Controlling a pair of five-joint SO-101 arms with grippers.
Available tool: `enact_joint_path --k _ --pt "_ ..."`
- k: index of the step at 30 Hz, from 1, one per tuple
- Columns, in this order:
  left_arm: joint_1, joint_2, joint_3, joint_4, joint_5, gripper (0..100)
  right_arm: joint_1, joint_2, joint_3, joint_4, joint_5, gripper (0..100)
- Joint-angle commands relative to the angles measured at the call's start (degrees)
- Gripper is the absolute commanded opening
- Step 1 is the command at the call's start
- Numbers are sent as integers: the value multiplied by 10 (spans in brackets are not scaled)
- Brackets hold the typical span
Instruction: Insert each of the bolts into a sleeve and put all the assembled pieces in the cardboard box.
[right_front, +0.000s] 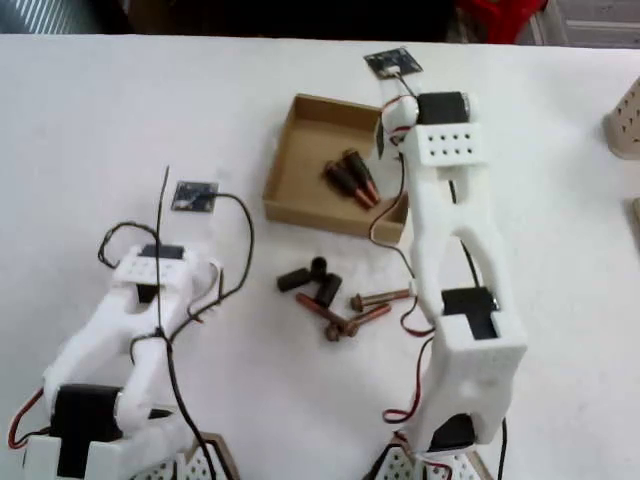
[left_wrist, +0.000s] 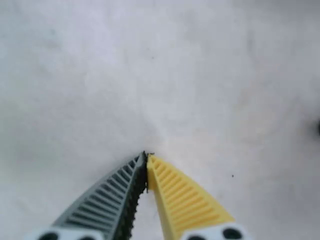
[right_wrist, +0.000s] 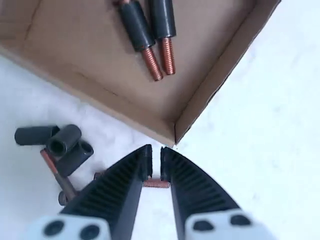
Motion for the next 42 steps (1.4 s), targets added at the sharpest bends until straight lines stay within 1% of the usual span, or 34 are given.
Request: enact_joint_path --k 1,5,9,11,14,16,20,22,25,27,28,30,33,36,42 --pt "-6 0 -25 2 -6 27 12 -58 27 33 34 15" --pt "-6 0 -25 2 -6 27 17 -124 158 -22 69 15" --pt "-6 0 -25 2 -6 27 16 -247 339 -131 67 15" --pt "-6 0 -25 2 -6 27 13 -305 427 -187 29 15" --pt "-6 0 -25 2 -6 27 -1 -365 525 -247 -59 15" --pt "-6 0 -25 2 -6 27 -19 -387 568 -269 -83 15" --pt "-6 0 -24 2 -6 27 -57 -400 633 -334 -91 15" --pt "-6 0 -24 2 -6 27 -75 -400 665 -371 -73 21" --pt "-6 0 -24 2 -6 27 -108 -404 714 -411 -9 87" --pt "-6 0 -24 2 -6 27 -124 -404 744 -445 1 130" --pt "-6 0 -24 2 -6 27 -128 -404 757 -469 0 135" --pt "-6 0 -24 2 -6 27 -132 -404 781 -523 -1 104" --pt "-6 0 -25 2 -6 27 -134 -400 805 -597 -2 11" --pt "-6 0 -25 2 -6 27 -145 -400 819 -639 -2 16" --pt "-6 0 -25 2 -6 27 -182 -399 818 -646 -42 16"
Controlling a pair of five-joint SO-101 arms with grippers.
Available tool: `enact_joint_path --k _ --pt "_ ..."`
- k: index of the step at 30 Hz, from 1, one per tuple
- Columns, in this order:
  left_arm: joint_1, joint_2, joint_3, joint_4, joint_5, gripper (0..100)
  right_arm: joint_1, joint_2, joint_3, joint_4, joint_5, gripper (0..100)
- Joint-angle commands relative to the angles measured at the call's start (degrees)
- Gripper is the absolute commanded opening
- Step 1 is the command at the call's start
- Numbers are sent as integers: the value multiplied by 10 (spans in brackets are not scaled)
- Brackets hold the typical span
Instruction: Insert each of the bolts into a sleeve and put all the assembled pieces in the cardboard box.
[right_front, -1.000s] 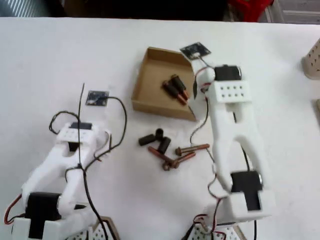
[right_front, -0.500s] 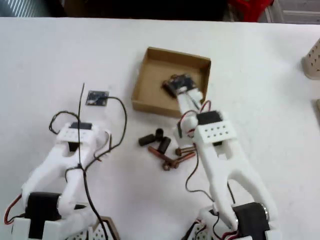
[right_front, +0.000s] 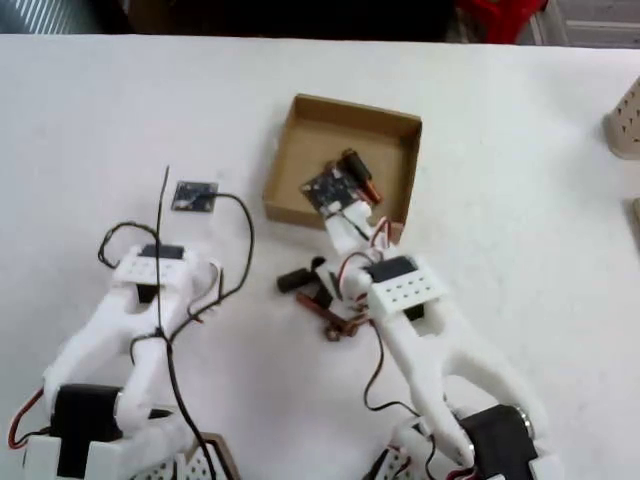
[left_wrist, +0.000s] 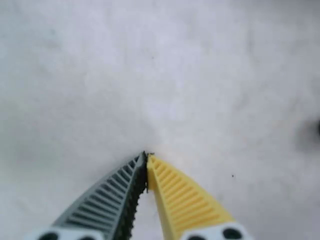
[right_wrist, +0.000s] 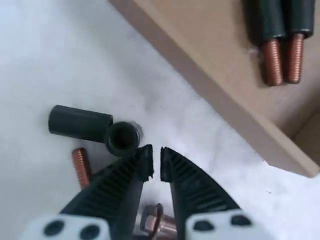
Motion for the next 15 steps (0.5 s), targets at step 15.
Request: enact_joint_path --k 15 --pt "-6 0 -25 2 -5 27 -25 58 -58 -70 -16 16"
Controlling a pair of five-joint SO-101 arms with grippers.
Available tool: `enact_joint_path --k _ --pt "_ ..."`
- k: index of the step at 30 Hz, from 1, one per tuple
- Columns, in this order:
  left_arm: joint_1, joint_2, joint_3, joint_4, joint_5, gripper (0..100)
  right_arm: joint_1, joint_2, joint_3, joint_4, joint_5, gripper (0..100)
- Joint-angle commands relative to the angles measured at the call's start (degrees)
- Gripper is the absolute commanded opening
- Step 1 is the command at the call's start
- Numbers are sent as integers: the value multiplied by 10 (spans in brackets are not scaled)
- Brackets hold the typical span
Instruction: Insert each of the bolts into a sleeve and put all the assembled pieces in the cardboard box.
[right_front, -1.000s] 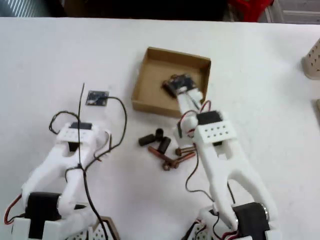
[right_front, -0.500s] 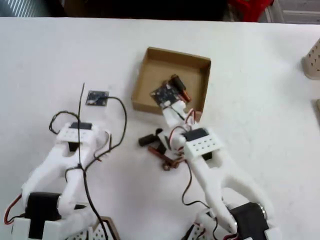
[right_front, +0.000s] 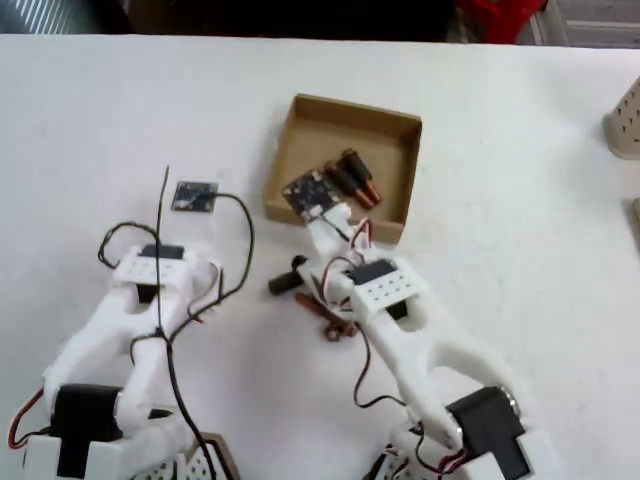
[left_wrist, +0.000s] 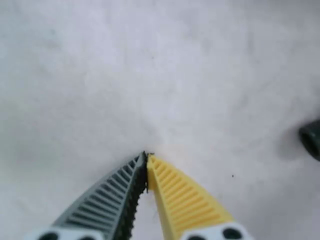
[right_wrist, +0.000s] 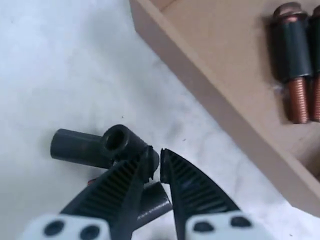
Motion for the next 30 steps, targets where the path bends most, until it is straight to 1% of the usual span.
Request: enact_joint_path --k 1,9,11,15,18,21,25,29,30 --pt "-6 0 -25 2 -5 27 13 -9 -50 29 -6 16" --pt "-6 0 -25 2 -5 27 16 -80 -61 89 3 17" --pt "-6 0 -25 2 -5 27 7 -82 -60 89 45 17" --pt "-6 0 -25 2 -5 27 -22 -81 -51 86 164 18" --pt "-6 0 -25 2 -5 27 -44 -81 -51 86 200 18" --pt "-6 0 -25 2 -5 27 -63 -81 -52 85 206 26" --pt "-6 0 -25 2 -5 27 -78 -81 -52 87 206 111" --pt "-6 1 -25 2 -5 27 -78 -73 -76 101 209 116" --pt "-6 1 -25 2 -5 27 -78 -60 -93 116 222 116"
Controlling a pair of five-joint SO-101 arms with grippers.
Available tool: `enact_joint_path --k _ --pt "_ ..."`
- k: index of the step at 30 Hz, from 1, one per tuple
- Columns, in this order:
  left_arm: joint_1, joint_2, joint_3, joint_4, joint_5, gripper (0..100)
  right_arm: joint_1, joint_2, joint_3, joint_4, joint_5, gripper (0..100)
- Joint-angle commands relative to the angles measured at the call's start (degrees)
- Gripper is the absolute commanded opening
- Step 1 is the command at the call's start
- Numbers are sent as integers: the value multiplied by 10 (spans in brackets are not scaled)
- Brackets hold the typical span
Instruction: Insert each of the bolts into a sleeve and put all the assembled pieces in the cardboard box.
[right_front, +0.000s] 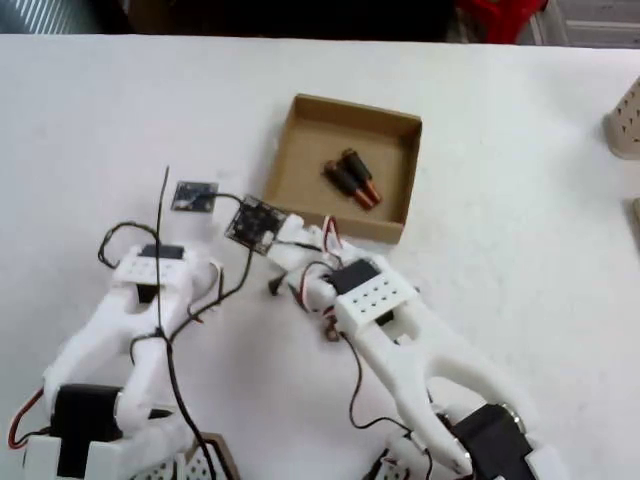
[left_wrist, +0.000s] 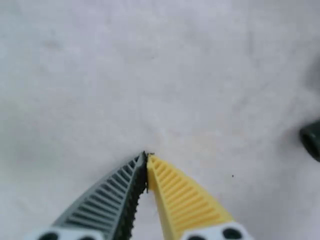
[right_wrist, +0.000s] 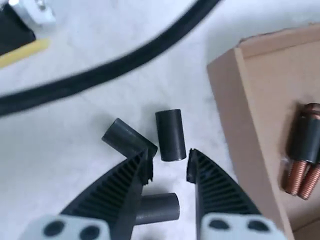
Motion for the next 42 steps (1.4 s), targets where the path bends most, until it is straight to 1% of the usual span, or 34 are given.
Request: enact_joint_path --k 1,8,11,14,18,23,25,27,29,33,37,39,42 --pt "-6 1 -25 2 -5 27 -7 15 -74 42 33 116" --pt "-6 1 -25 2 -5 27 -5 167 -277 211 39 116" --pt "-6 1 -25 2 -5 27 -7 211 -328 245 39 118" --pt "-6 1 -25 2 -5 27 -3 243 -344 244 40 120" --pt "-6 1 -25 2 -5 27 0 278 -349 242 63 120" --pt "-6 1 -25 2 -5 27 0 304 -349 206 68 121" --pt "-6 1 -25 2 -5 27 0 313 -349 204 71 136" --pt "-6 1 -25 2 -5 27 0 321 -349 204 93 165" --pt "-6 1 -25 2 -5 27 0 327 -349 202 109 170" --pt "-6 1 -25 2 -5 27 3 340 -349 180 115 170" --pt "-6 1 -26 2 -5 27 3 356 -357 182 116 170" --pt "-6 1 -26 2 -5 27 3 360 -368 188 116 160" --pt "-6 1 -26 2 -5 27 3 360 -367 190 117 111"
